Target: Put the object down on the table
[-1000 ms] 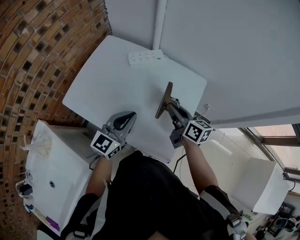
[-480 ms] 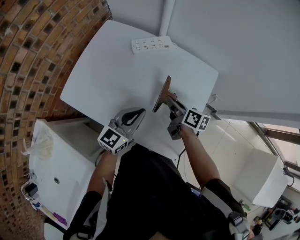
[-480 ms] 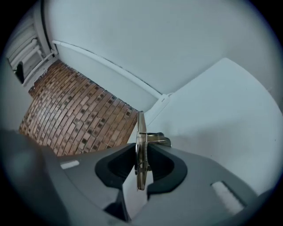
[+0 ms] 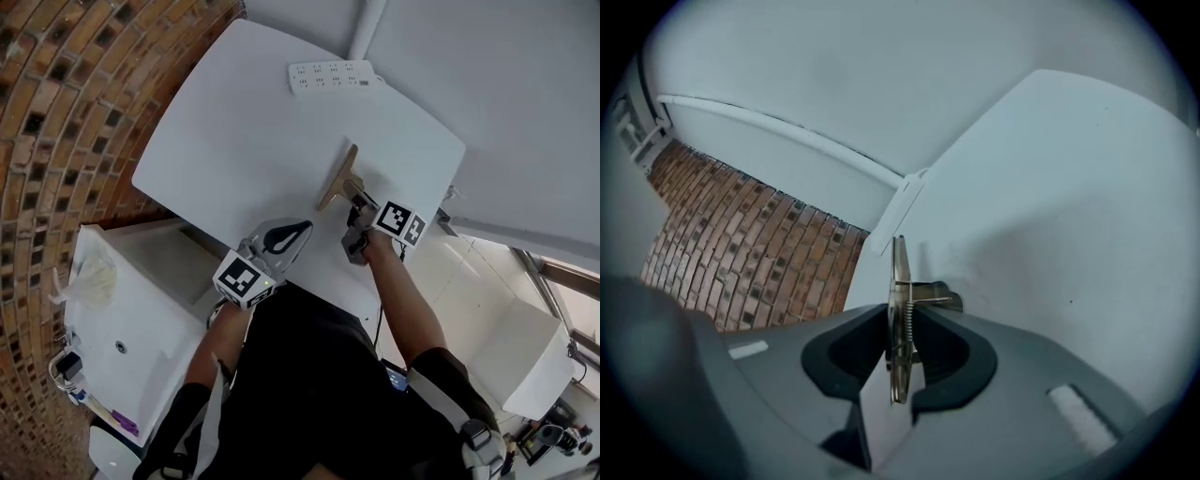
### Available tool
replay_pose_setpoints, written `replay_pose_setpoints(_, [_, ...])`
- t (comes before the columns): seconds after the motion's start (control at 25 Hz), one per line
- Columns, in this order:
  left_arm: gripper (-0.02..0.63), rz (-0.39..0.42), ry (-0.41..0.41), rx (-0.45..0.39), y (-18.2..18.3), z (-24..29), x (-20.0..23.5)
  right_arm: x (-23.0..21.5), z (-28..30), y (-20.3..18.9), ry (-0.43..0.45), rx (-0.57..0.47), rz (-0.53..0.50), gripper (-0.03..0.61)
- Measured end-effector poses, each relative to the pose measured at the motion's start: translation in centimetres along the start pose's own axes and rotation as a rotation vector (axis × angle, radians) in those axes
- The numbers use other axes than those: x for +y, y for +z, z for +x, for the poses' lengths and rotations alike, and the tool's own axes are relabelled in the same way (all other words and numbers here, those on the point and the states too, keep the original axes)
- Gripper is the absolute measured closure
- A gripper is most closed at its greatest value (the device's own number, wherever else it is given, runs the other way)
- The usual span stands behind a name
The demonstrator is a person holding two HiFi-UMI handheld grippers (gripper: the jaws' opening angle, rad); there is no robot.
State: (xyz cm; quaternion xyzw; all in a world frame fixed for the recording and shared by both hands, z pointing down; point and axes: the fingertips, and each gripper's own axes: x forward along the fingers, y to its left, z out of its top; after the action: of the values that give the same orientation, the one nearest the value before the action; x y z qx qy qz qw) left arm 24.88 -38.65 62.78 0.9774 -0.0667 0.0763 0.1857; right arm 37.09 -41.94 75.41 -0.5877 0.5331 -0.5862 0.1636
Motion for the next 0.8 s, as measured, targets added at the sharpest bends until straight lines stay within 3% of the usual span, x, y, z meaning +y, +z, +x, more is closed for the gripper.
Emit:
replay_pose_setpoints(0.28, [0.612, -0.048, -0.011, 0.001, -0.6, -0.5, 0.0, -0.7, 1.5, -0.7, -0.042, 0.020, 0.004, 0.488])
replay_pose_setpoints(0.56, [0.612, -0.074, -0.005, -0.007, -1.2, -0.9, 0.3, -2.1, 1.7, -1.5, -0.063, 0.003, 0.117, 0.486])
replay_pose_setpoints(0.8, [0.612, -0.056, -0.003, 0.008, -1.1, -1.1, 0.1, -1.8, 1.7, -1.1, -0.042, -0.013, 0.092, 0.471])
